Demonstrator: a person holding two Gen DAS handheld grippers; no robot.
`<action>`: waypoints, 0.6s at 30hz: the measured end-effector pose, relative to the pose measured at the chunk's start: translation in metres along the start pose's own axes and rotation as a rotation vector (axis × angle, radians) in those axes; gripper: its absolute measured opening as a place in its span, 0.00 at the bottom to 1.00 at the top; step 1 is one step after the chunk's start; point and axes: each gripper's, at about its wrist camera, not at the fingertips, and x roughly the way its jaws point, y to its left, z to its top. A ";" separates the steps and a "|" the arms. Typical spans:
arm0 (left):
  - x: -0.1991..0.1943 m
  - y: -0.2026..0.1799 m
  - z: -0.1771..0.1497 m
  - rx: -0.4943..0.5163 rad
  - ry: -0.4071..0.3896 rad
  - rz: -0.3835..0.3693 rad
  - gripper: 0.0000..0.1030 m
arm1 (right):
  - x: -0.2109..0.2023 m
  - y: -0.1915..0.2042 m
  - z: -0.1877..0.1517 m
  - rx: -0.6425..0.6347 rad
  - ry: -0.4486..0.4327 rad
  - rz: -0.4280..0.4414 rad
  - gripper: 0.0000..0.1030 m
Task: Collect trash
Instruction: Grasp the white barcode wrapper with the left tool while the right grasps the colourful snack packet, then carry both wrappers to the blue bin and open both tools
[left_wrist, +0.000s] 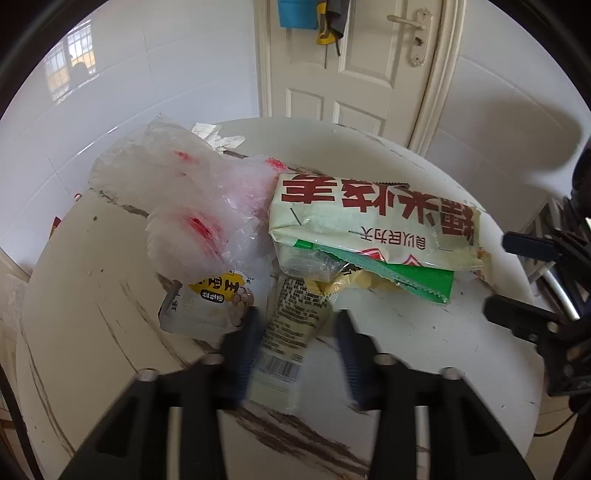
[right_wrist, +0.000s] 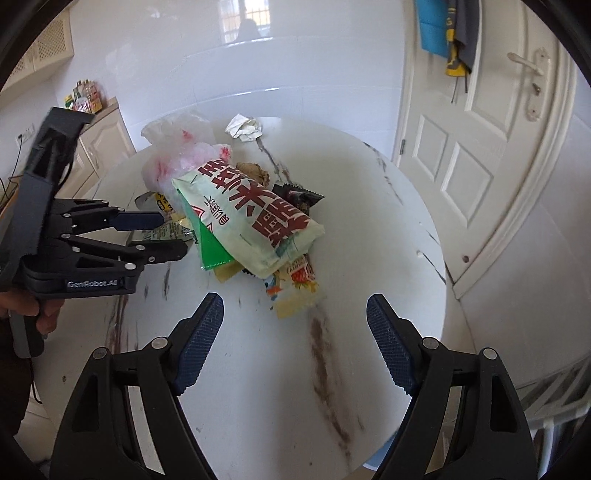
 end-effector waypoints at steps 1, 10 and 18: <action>0.002 0.007 0.000 -0.005 0.001 -0.004 0.20 | 0.003 0.000 0.002 -0.003 0.004 0.001 0.76; -0.019 0.021 -0.027 -0.069 0.003 -0.021 0.14 | 0.030 0.006 0.009 -0.070 0.055 -0.026 0.40; -0.054 0.020 -0.054 -0.112 -0.016 -0.052 0.13 | 0.006 0.004 -0.010 -0.033 0.047 0.013 0.28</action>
